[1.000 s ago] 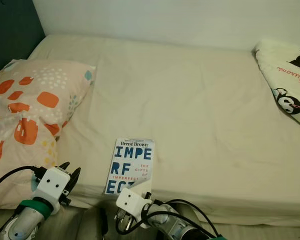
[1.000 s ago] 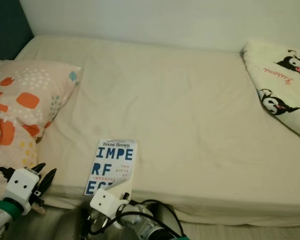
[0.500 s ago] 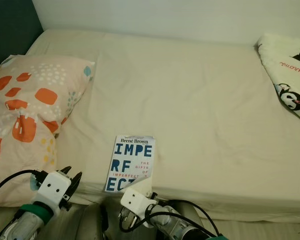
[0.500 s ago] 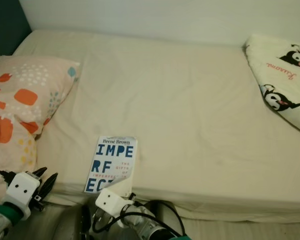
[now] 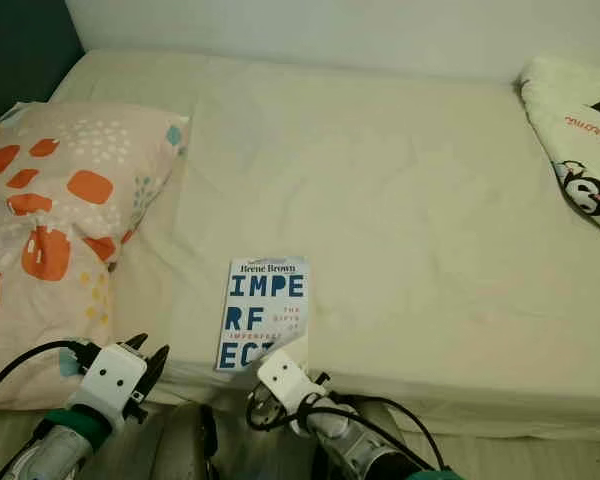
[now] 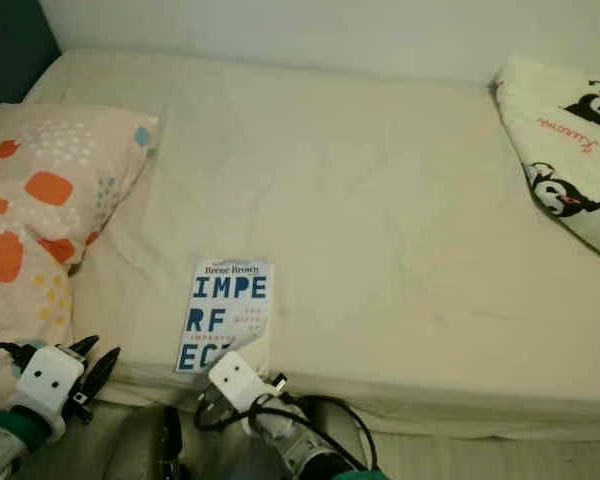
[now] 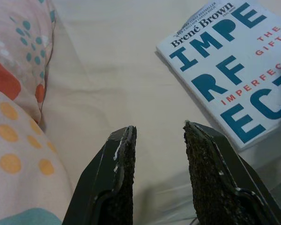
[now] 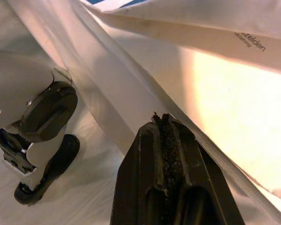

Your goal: Clean up the room

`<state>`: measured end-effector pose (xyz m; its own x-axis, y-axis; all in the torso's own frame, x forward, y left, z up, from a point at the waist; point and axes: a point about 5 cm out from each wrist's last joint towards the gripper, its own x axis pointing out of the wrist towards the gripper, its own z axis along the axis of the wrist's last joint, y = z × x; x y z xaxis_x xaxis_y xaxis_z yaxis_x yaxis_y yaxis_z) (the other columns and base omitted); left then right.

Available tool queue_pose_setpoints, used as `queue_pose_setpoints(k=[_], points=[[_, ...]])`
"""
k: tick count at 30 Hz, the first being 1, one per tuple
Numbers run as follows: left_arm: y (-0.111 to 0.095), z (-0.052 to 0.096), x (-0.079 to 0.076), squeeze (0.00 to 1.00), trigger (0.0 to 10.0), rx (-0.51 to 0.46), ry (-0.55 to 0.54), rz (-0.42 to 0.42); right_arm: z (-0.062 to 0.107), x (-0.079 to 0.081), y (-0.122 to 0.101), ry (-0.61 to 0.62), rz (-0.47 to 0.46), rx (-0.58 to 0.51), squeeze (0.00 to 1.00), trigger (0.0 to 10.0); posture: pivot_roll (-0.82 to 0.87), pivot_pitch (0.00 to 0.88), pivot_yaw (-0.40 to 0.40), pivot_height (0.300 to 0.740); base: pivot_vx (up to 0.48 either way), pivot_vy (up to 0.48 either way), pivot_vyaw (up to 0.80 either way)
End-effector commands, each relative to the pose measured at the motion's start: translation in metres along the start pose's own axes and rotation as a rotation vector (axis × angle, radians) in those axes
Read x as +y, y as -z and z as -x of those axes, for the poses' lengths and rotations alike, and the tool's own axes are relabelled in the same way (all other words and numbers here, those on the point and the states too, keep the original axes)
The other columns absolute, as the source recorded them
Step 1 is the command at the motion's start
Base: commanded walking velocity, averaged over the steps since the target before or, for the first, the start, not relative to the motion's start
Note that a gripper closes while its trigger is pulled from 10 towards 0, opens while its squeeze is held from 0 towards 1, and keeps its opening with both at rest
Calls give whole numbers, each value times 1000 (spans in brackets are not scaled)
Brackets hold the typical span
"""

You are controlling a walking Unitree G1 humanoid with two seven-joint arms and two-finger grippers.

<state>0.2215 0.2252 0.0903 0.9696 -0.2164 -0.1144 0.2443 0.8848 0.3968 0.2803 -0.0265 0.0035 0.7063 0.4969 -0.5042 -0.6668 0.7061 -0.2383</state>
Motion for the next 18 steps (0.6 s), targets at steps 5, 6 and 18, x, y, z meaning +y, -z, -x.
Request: queue_pose_setpoints(k=[5,6,18], points=[[7,5,-6,0,10000,35,19,14,-7,40,-24,-118,-110,-72,0,0,140,213,-30,611,0,0,0],[7,4,-6,0,10000,35,18,15,-7,43,-25,-136,-118,-80,0,0,140,213,-30,611,0,0,0],[8,-2,-22,0,10000,21,39,40,4,27,-6,-247,-256,-134,0,3843,125,115,-46,611,0,0,0]])
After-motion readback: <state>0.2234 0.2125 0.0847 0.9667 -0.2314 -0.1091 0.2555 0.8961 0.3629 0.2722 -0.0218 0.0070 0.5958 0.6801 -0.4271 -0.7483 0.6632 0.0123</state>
